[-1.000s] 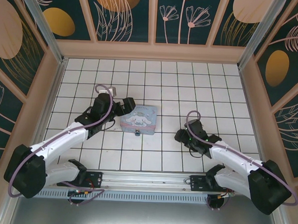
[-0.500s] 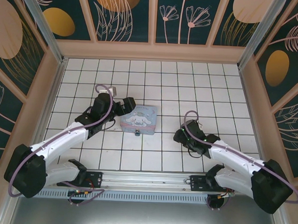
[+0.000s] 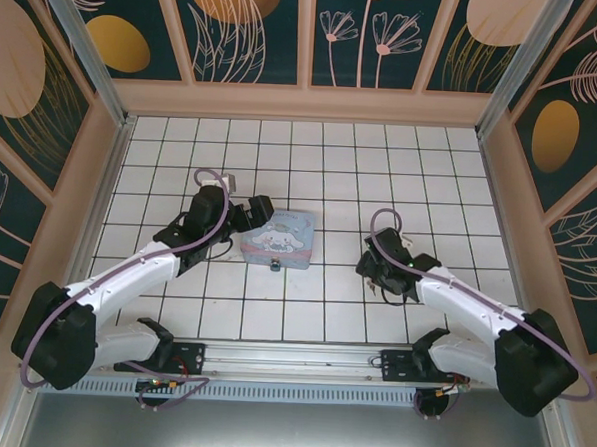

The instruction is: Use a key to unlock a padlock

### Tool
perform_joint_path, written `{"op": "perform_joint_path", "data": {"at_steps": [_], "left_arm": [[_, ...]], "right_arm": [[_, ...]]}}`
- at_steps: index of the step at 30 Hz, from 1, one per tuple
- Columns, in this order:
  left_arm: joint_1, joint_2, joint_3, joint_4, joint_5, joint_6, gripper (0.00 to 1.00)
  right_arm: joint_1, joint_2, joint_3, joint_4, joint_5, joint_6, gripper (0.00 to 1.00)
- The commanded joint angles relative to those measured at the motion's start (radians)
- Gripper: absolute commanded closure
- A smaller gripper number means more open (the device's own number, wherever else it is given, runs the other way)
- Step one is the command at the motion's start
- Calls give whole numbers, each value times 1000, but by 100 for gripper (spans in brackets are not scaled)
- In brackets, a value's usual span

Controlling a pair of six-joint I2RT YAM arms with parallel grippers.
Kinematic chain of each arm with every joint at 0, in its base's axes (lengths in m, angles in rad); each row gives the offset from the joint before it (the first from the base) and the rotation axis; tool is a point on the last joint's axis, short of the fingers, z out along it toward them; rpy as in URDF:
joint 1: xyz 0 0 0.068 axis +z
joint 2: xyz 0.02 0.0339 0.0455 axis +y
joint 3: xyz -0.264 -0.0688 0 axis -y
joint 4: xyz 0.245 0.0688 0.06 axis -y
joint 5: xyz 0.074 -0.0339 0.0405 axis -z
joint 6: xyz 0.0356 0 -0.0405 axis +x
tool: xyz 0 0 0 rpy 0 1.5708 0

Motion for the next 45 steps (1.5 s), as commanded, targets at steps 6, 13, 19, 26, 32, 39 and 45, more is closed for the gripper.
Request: {"op": "perform_joint_path", "data": {"at_steps": [6,13,19,26,32,39,45], "left_arm": [[-5,34,-2,46,28,6,1],[-6,68,0,64,37,6,1],[-6,76,0,70,41,5,1],[-5,73,-1,70,41,5,1],[-5,79,-2,75,42,4,1],[-5,81,-5,78,42,-4,1],[-6,78,-8,76,42,-7,1]], "right_arm": [[-3,52,8,-10,-2,-64,43],[36,49,-12,18,-31,-49,45],[71,101,-9,28,-30,-39,46],[98,149,-10,28,-9,-31,52],[103,156,-23,44,-8,-25,58],[118,175,-36,62,-14,-16,70],[123,185,-44,87,-26,-17,93]]}}
